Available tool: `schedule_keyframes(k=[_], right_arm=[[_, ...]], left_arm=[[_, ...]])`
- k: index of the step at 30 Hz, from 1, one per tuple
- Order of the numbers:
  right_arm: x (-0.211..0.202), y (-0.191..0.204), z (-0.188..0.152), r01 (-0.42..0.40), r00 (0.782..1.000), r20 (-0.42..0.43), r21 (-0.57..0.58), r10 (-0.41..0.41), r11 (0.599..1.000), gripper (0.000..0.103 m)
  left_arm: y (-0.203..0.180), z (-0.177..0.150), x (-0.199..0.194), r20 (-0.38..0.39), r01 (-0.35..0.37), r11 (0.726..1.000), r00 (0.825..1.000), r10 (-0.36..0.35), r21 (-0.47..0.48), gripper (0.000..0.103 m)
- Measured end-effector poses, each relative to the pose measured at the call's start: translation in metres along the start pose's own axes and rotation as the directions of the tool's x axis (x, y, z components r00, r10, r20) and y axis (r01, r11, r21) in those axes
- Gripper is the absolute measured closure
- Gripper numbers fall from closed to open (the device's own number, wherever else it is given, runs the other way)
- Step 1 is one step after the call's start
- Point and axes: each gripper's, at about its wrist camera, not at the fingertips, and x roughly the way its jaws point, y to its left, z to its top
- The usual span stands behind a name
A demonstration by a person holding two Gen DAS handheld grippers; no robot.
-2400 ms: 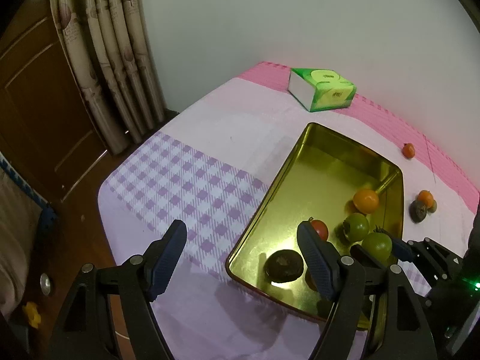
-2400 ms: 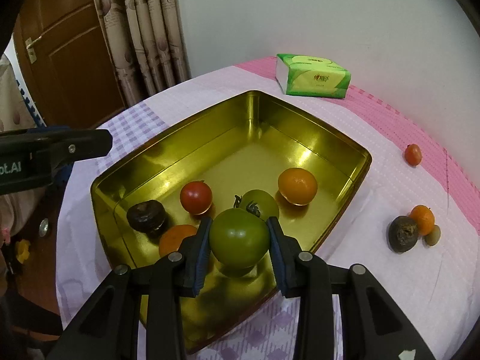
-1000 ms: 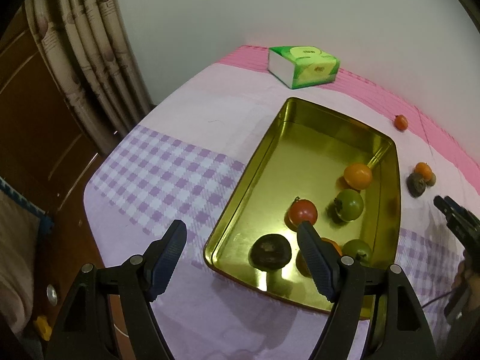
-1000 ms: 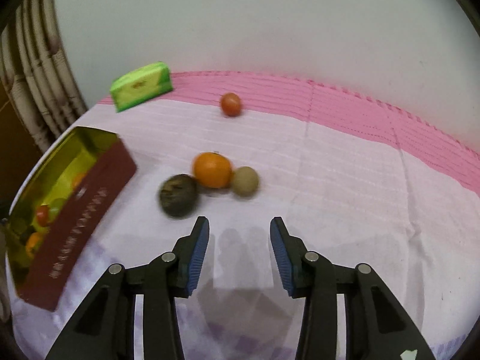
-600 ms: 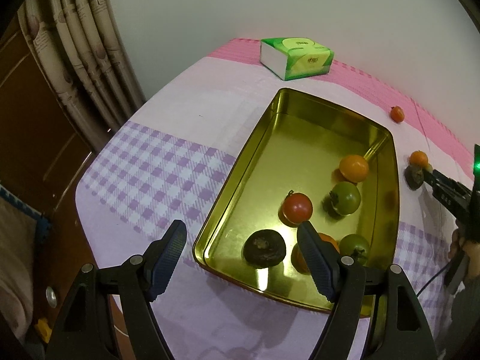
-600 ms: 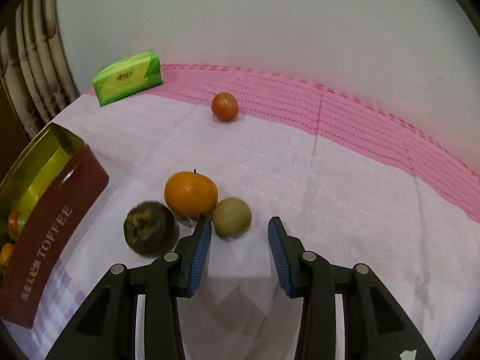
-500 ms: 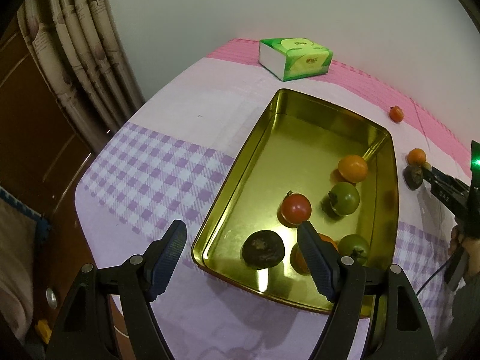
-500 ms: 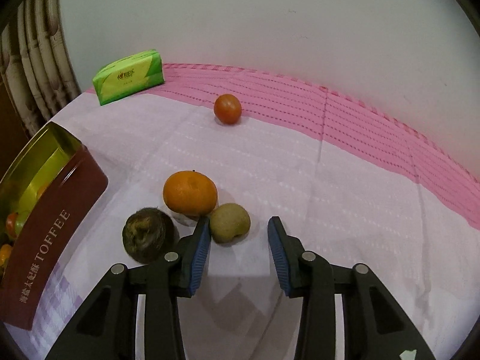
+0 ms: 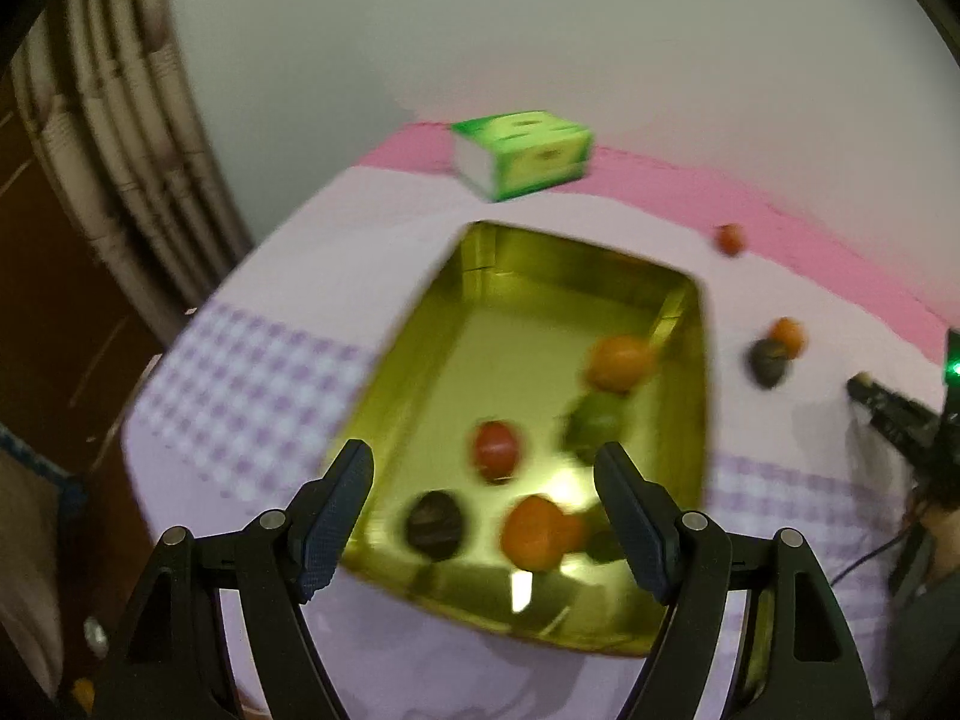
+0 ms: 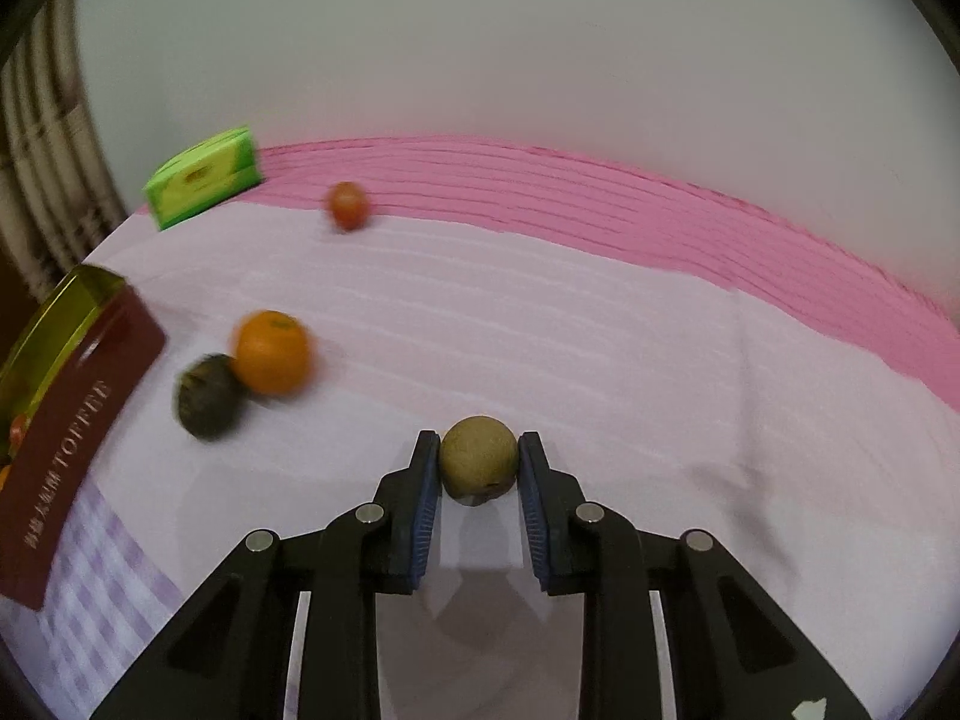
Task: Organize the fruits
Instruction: 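Grasp the small tan round fruit with the right tool, then grasp the dark brown fruit with the left tool and drop it into the tin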
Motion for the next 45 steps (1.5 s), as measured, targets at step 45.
schedule_keyframes(k=[45], right_arm=[[-0.018, -0.063, -0.020, 0.075, 0.997, -0.007, 0.039, -0.075, 0.996, 0.078]], left_arm=[[-0.170, 0.018, 0.090, -0.163, 0.226, 0.950, 0.968, -0.193, 0.214, 0.062]])
